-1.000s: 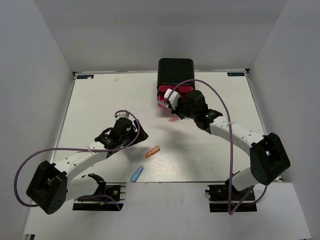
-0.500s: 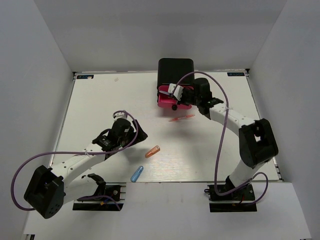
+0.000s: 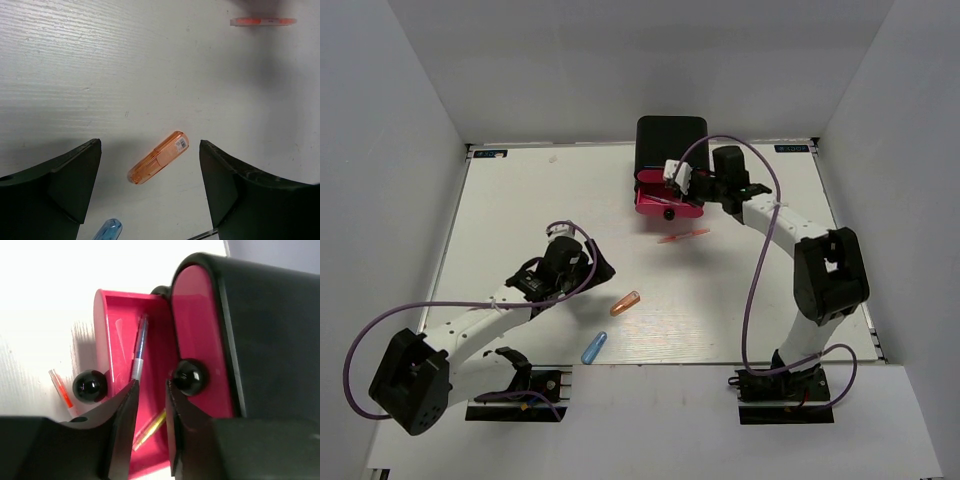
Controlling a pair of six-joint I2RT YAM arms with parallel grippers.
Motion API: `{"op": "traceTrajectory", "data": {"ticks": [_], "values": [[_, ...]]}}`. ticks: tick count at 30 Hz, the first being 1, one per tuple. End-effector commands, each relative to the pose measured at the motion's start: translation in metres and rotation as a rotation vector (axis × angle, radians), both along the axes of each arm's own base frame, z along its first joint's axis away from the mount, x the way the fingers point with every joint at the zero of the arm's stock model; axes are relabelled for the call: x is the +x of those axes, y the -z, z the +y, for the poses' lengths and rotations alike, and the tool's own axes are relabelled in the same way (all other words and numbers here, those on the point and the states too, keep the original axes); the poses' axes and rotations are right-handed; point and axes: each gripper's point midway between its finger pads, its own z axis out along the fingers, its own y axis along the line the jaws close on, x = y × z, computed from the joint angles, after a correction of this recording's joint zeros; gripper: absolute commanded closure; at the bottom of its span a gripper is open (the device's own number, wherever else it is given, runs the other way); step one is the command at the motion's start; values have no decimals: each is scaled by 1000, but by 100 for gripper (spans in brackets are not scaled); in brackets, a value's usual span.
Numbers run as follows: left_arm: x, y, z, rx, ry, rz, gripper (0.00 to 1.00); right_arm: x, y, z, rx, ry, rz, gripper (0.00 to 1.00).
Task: Sort the stationery into containers
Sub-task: Place the pen in the storage box, then pick up the pen from the center of the board.
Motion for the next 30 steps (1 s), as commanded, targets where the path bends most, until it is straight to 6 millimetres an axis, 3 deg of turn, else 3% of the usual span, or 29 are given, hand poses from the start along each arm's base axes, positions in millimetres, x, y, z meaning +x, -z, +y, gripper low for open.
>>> {"op": "traceTrajectory", "data": {"ticks": [1,2,3,5,6,7,8,11,13,15,18,19,20,22,24,25,30], "values": [[12,-11,-5,-13,-14,-27,11,-10,-73,-3,125,-13,-97,69],[12,-11,-4,-7,-8,-30,11,-14,-88,-10,153,0,-104,73],[12,-11,-4,-7,-8,-31,11,-27,-95,-11,183,-27,-89,83],[12,-11,-4,-7,-8,-31,11,-46,-87,-24,196,-45,-52,94],[13,-12,-5,-12,-8,-38,11,-55,-69,-31,179,-63,-20,99],[12,-13,-6,-17,-1,-35,11,-69,-73,-30,169,-118,-31,100],[14,-11,-7,-16,-1,-33,11,-77,-54,-44,152,-113,6,100],[11,-3,-10,-12,13,-5,11,-88,-20,-65,87,-133,59,100],[16,-8,-12,-9,20,-15,11,-86,-6,-79,60,-123,81,95],[18,-10,-16,-19,27,-19,11,-86,8,-85,19,-144,97,74],[21,-13,-18,-18,33,-30,11,-83,30,-94,-31,-175,130,60],[21,-9,-18,-12,33,-21,11,-81,47,-96,-41,-179,175,57],[21,-9,-18,-12,33,-21,11,-79,46,-97,-64,-204,159,52],[20,-8,-17,-7,33,-14,11,-77,67,-99,-84,-215,204,52],[20,-11,-17,-13,33,-23,11,-68,68,-100,-93,-216,197,52],[18,-10,-16,-12,33,-21,11,-67,81,-100,-96,-220,229,52],[18,-11,-14,-13,20,-22,11,-42,95,-103,-137,-216,225,52]]}}
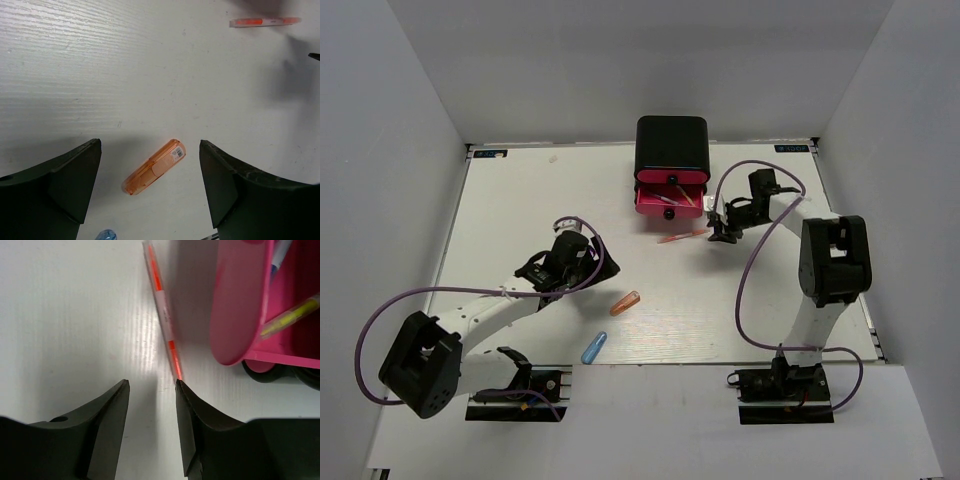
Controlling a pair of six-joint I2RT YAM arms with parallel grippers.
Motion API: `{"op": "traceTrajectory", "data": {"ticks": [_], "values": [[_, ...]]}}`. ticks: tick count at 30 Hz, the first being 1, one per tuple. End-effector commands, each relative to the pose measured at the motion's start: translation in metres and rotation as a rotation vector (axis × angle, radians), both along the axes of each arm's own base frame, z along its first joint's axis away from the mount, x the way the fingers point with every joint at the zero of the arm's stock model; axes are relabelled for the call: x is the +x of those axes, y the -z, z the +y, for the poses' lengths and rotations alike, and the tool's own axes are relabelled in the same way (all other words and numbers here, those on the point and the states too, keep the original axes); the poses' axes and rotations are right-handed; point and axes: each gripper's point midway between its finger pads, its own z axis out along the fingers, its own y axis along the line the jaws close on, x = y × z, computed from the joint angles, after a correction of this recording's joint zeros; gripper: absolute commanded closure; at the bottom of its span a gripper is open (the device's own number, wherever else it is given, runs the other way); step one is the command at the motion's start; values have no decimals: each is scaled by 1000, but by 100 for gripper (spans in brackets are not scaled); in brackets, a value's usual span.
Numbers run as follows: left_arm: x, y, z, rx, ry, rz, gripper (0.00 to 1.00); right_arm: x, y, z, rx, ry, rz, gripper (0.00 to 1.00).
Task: Sort the stationery into containers
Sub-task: Pick up the pen from the center of the board.
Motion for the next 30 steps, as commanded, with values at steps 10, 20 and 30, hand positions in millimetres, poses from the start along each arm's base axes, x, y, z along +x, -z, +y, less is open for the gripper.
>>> {"op": "traceTrajectory", "data": {"ticks": [10,20,30], "values": [[9,-17,-4,-12,6,-34,11,46,16,-4,-45,-23,-38,52],[12,-14,-5,3,0,-22,11,42,33,-6,-83,-97,-21,52],[17,-14,-7,15,6,-17,11,24,53,-12,-149,-227,14,54]]}}
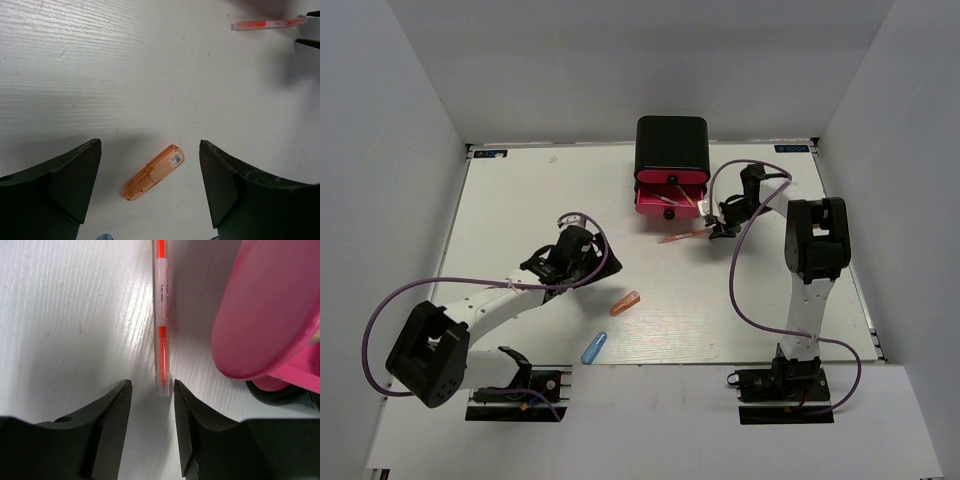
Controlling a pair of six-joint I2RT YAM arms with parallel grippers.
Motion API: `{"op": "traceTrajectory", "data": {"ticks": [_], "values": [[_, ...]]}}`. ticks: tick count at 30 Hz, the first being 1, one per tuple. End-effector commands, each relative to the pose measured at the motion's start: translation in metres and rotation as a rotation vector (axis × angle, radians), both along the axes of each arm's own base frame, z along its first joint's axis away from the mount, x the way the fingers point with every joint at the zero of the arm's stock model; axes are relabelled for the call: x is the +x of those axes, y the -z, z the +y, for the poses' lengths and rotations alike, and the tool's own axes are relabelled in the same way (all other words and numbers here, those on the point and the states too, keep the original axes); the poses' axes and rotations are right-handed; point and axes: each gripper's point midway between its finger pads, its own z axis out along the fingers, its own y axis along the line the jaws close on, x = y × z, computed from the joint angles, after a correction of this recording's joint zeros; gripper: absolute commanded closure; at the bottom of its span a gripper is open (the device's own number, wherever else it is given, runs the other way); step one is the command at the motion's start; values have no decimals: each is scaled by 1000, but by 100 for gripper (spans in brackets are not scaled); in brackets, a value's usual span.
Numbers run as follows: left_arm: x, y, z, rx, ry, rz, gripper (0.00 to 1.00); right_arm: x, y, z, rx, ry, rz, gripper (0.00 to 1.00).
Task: Sort the stationery into containers
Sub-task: Pick up the pen from the center of the board.
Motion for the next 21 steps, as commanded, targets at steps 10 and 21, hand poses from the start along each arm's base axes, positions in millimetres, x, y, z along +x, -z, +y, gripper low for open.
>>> {"op": "traceTrajectory", "data": {"ticks": [10,21], "values": [[9,-16,-3,-9,0,-37,11,-14,21,-9,-82,-71,63,67],[9,-19,-3,-14,0,-44,11,-9,19,-1,-87,-27,49,60]]}}
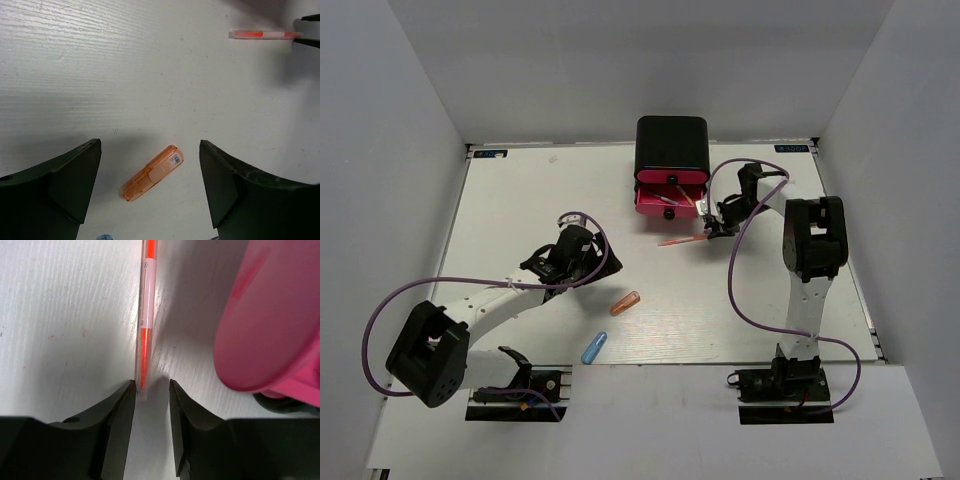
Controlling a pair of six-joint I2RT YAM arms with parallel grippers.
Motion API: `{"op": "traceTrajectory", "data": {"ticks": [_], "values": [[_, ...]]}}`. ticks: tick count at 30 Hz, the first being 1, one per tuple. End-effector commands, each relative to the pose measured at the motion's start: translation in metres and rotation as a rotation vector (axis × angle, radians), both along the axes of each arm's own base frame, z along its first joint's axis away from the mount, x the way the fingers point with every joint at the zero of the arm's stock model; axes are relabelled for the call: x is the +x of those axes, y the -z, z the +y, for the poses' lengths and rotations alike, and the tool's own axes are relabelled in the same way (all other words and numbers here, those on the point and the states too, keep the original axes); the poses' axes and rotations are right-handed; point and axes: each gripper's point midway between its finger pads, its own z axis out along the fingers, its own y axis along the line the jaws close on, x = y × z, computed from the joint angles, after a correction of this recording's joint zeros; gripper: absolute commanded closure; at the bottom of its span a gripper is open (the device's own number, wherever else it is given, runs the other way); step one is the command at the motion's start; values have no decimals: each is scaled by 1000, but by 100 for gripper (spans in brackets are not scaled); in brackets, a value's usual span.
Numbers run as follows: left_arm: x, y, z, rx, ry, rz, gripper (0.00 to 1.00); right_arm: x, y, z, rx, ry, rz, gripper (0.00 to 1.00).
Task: Sort the stationery into containers
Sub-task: Pick up the pen from the center of the board.
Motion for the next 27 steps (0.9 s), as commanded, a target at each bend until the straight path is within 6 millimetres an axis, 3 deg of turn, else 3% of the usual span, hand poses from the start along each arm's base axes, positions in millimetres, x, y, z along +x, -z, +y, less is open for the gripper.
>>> {"op": "traceTrajectory", "data": {"ticks": [1,5,12,18,22,27], "values": [[8,-20,-2,-20,-3,-48,11,-6,17,-4,-74,1,21,60],[8,-20,-2,-20,-3,-48,11,-14,24,-6,-111,-41,32,60],[7,-19,0,-15,-10,-51,11,-29,30,-12,-164,-112,40,78],[5,-16,2,-10,-10,-44,11,-38,27,-18,-193,-139,60,84],[5,-16,2,-10,-10,-44,11,-48,21,-17,-186,-133,70,94],[2,-15,4,-14,-10,-50,11,-61,-11,-8,-92,-87,97,100]]}}
